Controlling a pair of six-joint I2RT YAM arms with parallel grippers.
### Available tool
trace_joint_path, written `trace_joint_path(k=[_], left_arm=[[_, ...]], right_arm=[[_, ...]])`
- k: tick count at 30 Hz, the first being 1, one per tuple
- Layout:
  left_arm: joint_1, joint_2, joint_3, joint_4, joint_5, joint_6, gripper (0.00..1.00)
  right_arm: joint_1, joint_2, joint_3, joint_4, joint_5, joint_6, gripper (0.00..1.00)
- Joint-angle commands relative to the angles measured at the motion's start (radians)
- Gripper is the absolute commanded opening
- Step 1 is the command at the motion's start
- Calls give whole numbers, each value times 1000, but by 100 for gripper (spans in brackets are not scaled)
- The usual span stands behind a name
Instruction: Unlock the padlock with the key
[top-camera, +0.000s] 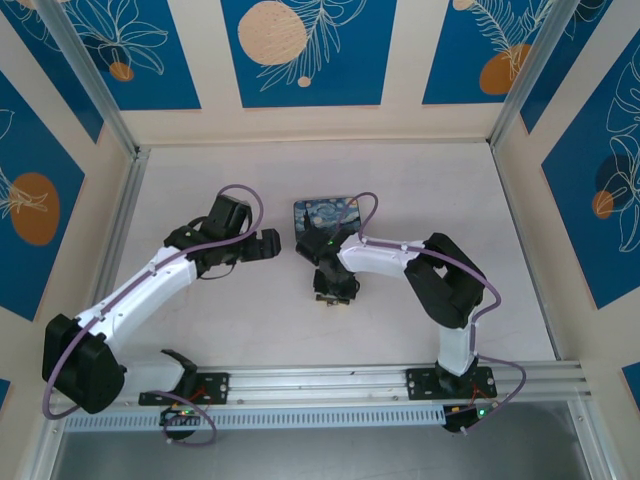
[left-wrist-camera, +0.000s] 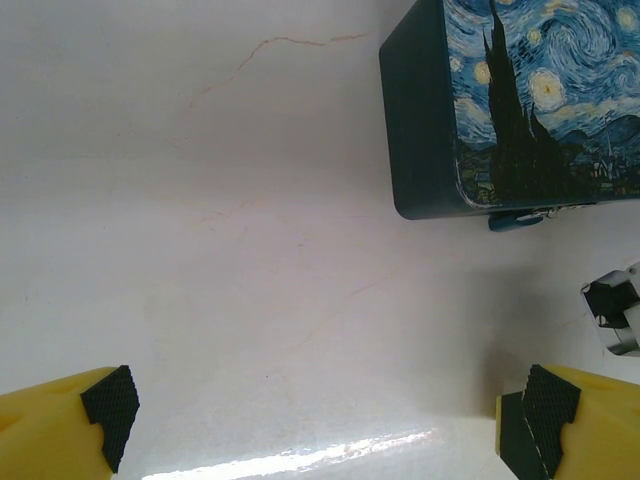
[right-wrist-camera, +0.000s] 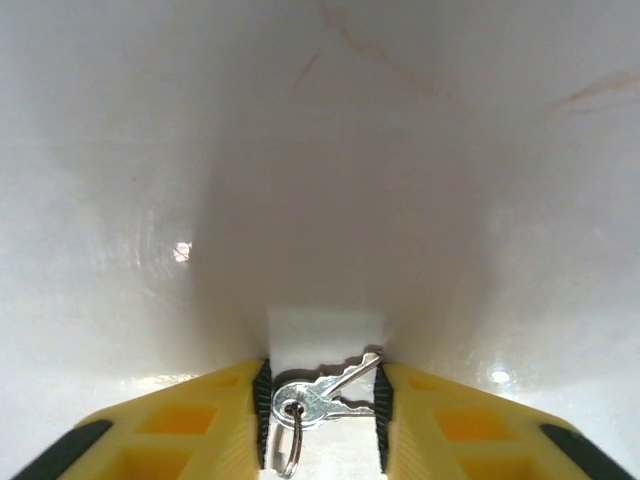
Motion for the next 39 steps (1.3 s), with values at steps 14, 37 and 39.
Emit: trace_joint_path(k=[14, 37, 39], left_arm=[[13, -19, 1, -24, 2, -11, 100], [13, -15, -9, -10, 17, -22, 100], [14, -15, -10, -10, 21, -22, 100]], right_arm=[[2, 28, 4, 128, -26, -198, 20], [-35, -127, -76, 172, -51, -254, 0], [-42, -176, -92, 172, -49, -242, 0]])
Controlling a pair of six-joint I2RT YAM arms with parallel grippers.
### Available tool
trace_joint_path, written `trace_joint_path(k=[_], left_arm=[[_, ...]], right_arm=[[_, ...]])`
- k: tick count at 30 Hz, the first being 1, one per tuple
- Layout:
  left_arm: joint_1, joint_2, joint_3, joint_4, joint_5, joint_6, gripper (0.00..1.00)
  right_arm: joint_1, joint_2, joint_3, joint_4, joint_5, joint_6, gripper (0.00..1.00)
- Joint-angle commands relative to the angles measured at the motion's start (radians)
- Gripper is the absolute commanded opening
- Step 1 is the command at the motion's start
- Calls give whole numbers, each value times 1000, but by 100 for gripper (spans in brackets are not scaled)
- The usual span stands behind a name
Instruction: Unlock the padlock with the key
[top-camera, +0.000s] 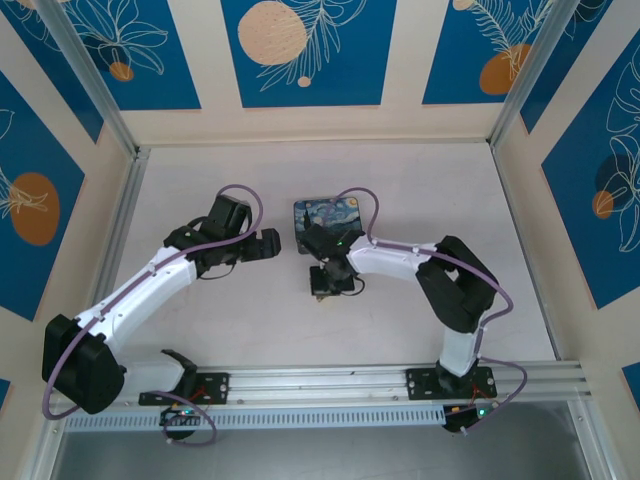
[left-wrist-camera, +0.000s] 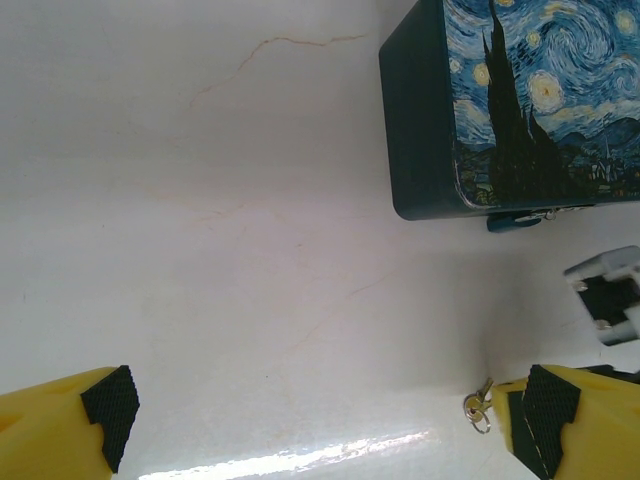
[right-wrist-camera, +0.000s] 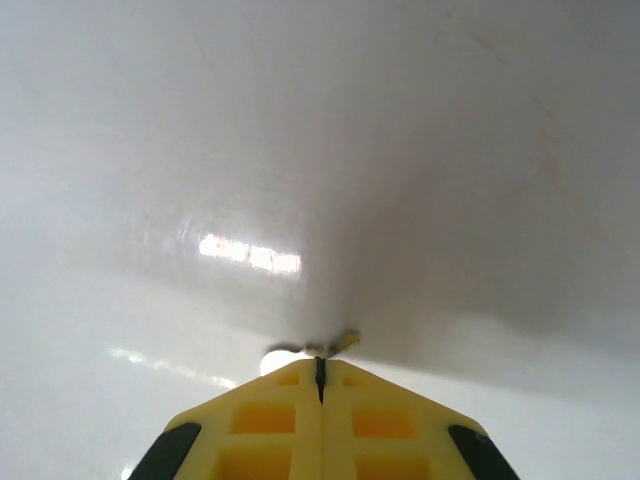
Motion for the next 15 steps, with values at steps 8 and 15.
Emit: trace_joint_path(k=[8, 15], left_arm=[[12, -6, -22, 9, 56, -42, 100], [12, 4, -30, 32, 74, -76, 100]], right_arm=[[-64, -253, -80, 12, -13, 56, 0], [-58, -206, -58, -12, -67, 110, 43]])
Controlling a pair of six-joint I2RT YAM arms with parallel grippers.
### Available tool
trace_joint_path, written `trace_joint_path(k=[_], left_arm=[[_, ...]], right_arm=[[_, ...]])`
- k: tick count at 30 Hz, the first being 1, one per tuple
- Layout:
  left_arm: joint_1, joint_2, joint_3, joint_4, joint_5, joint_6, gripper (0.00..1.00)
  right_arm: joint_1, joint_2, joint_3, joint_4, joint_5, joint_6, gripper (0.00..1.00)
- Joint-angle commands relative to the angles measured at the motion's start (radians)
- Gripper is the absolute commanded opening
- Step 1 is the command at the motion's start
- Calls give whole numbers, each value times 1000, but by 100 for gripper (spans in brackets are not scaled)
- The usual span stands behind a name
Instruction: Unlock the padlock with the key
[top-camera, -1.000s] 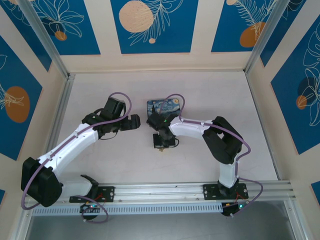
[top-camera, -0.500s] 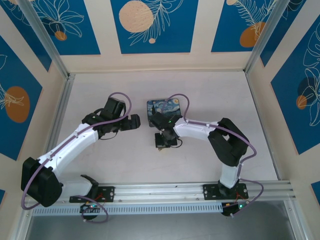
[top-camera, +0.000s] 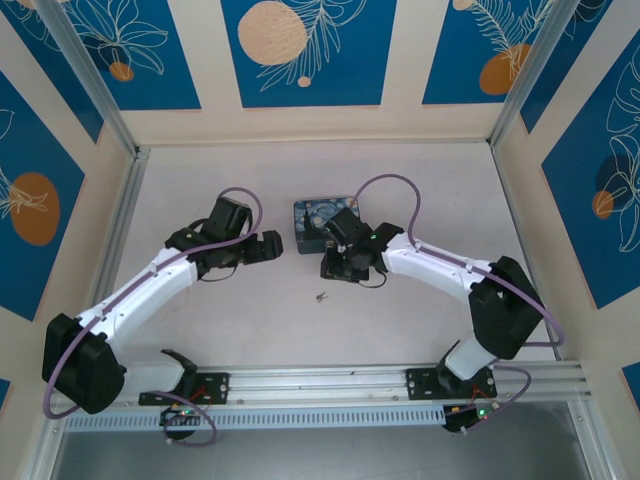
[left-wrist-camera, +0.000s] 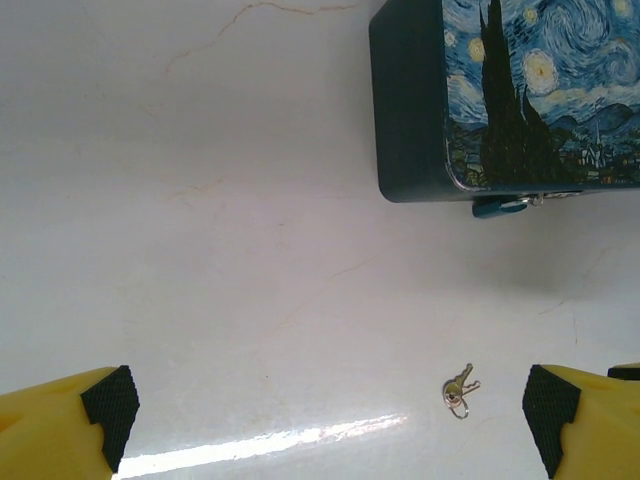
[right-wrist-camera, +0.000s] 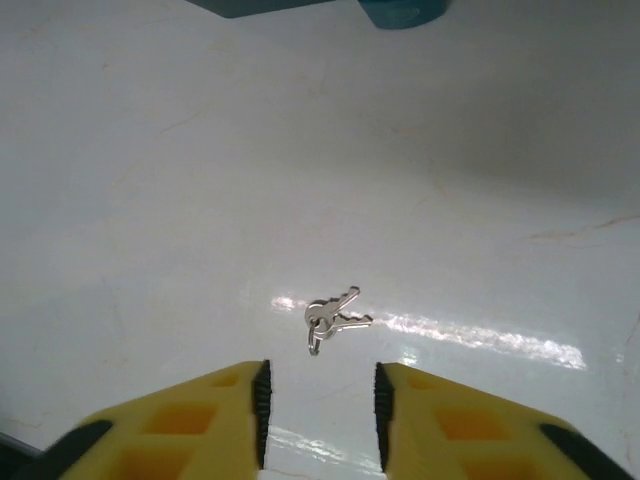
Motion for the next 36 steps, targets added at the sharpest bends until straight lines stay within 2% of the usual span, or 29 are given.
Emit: trace_joint_path(k=[1, 6, 10, 15, 20, 23, 28, 36], left_arm=[[13, 8, -8, 20, 21, -29, 100], [12, 10, 1, 8, -10, -39, 100], [19, 1, 19, -15, -56, -31, 100], [36, -6, 24, -17, -54, -28, 100], [44, -9, 18, -13, -41, -26, 100], [47, -15, 12, -14, -38, -27, 100], [56, -23, 7, -14, -37, -26, 100], [61, -24, 7, -11, -27, -27, 100]], right_arm=[[22, 52, 19, -34, -43, 44, 45], [62, 150, 80, -100, -32, 85, 57], [78, 221, 117, -143, -39, 171, 59], [98, 280, 158, -152, -42, 235, 58], [118, 331, 223, -199, 21, 197, 52], [128, 347, 252, -226, 54, 165, 46], [134, 355, 252, -234, 67, 147, 36], [136, 385, 256, -222, 67, 129, 28]])
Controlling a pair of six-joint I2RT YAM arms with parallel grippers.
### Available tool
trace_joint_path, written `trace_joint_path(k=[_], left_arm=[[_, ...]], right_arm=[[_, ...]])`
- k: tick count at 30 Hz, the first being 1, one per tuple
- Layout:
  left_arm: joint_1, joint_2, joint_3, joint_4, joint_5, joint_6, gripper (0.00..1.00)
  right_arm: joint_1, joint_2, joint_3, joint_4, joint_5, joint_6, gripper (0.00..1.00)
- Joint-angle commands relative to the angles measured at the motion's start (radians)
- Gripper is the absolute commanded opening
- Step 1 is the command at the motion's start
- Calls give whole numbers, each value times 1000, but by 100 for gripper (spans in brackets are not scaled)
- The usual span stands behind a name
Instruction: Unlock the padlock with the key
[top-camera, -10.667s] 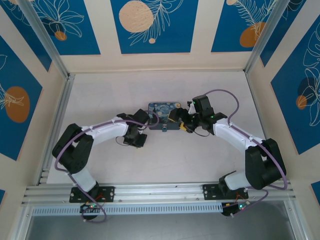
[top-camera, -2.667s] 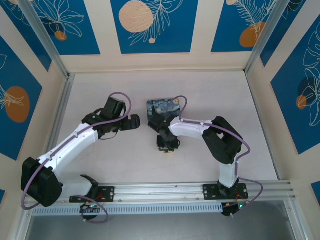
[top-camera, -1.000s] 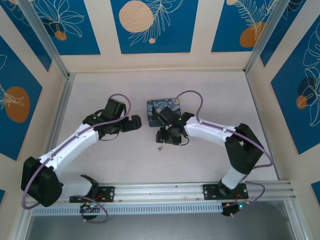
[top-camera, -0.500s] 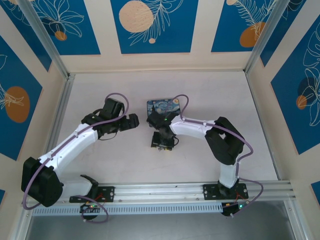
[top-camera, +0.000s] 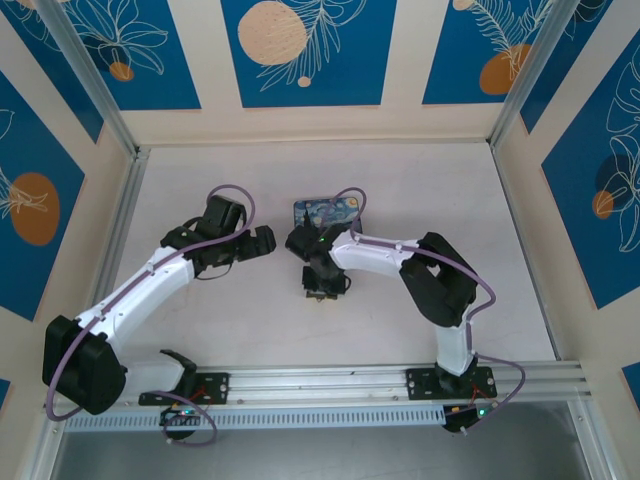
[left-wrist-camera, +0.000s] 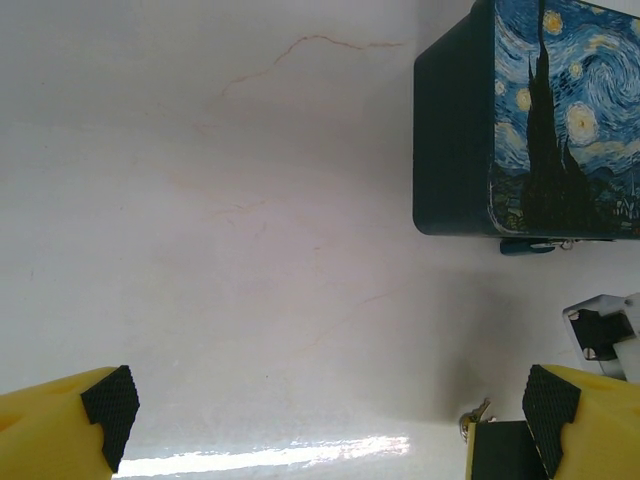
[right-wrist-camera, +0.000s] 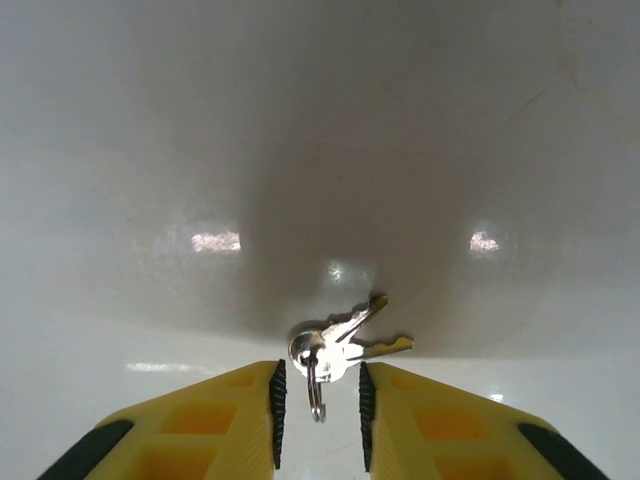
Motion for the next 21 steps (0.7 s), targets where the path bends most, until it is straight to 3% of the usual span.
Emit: trace_joint_path(k=[1, 6, 11, 21], left_arm=[[14, -19, 8, -9, 6, -4, 100], [13, -18, 8, -8, 9, -7, 100], [13, -21, 6, -7, 10, -11, 100], [13, -20, 0, -1, 18, -17, 100]], right_arm=[[8, 19, 23, -27, 15, -14, 26], [10, 39, 28, -26, 14, -22, 21], [9, 18, 13, -20, 9, -29, 0], [6, -227, -71, -8, -11, 30, 0]])
